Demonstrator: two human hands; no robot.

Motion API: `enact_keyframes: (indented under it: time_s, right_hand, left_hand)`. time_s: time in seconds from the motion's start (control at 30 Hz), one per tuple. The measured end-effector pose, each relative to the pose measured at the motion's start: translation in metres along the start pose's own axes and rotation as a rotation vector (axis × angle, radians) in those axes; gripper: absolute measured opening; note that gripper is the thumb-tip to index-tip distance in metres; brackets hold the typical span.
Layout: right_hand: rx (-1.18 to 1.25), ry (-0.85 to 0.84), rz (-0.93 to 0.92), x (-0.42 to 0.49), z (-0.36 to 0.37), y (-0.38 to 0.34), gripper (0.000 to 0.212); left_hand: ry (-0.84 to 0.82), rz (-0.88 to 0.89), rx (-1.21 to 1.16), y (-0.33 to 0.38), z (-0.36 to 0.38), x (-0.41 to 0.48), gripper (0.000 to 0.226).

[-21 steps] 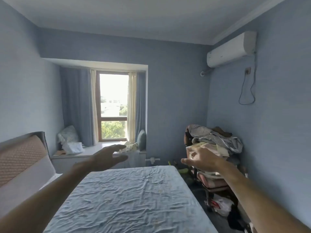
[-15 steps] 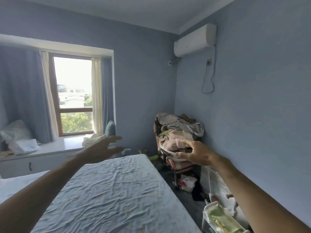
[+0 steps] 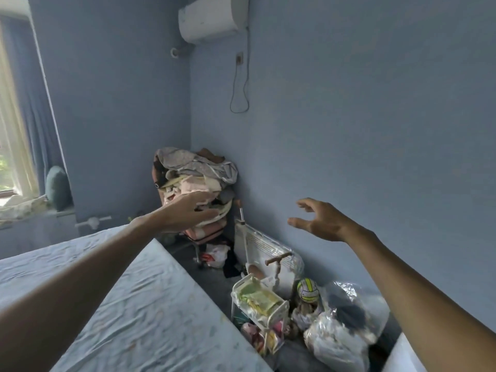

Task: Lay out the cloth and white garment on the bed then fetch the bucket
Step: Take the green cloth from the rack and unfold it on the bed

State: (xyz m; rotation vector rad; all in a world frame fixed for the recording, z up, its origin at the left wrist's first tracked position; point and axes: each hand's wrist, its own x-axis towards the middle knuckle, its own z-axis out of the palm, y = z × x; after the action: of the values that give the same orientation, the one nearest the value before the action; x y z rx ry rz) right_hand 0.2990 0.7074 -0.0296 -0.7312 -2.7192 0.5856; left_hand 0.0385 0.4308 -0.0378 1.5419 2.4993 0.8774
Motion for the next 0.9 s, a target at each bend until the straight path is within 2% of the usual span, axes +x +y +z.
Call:
enact_keyframes:
  time_s: [0.13, 0.3, 0.47, 0.6, 0.73, 0.83, 0.9]
  right_hand:
    - [-0.092, 0.007, 0.063, 0.010, -0.015, 0.057, 0.096]
    - [-0.084, -0.004, 0.121, 0.030, -0.021, 0.113, 0.095]
    - [-0.063, -0.029, 0.170, 0.064, -0.010, 0.151, 0.093]
    - [-0.051, -0.045, 0.210, 0.101, 0.018, 0.170, 0.095]
    - [-0.031, -0.093, 0.253, 0.140, 0.066, 0.181, 0.097]
    - [-0.006, -0.151, 0.280, 0.166, 0.121, 0.195, 0.085]
    - [0.015, -0.207, 0.309, 0.182, 0.166, 0.212, 0.083]
  left_hand:
    - [-0.044, 0.022, 0.089, 0.023, 0.043, 0.054, 0.095]
    - [-0.117, 0.075, 0.114, 0.041, 0.087, 0.111, 0.072]
    - [-0.159, 0.076, 0.103, 0.029, 0.123, 0.170, 0.088]
    - [-0.207, 0.087, 0.104, 0.003, 0.149, 0.218, 0.078]
    - [-0.260, 0.072, 0.069, -0.035, 0.186, 0.257, 0.081]
    - [-0.323, 0.033, 0.080, -0.069, 0.225, 0.281, 0.087]
    - [-0.385, -0.001, 0.077, -0.097, 0.263, 0.293, 0.089]
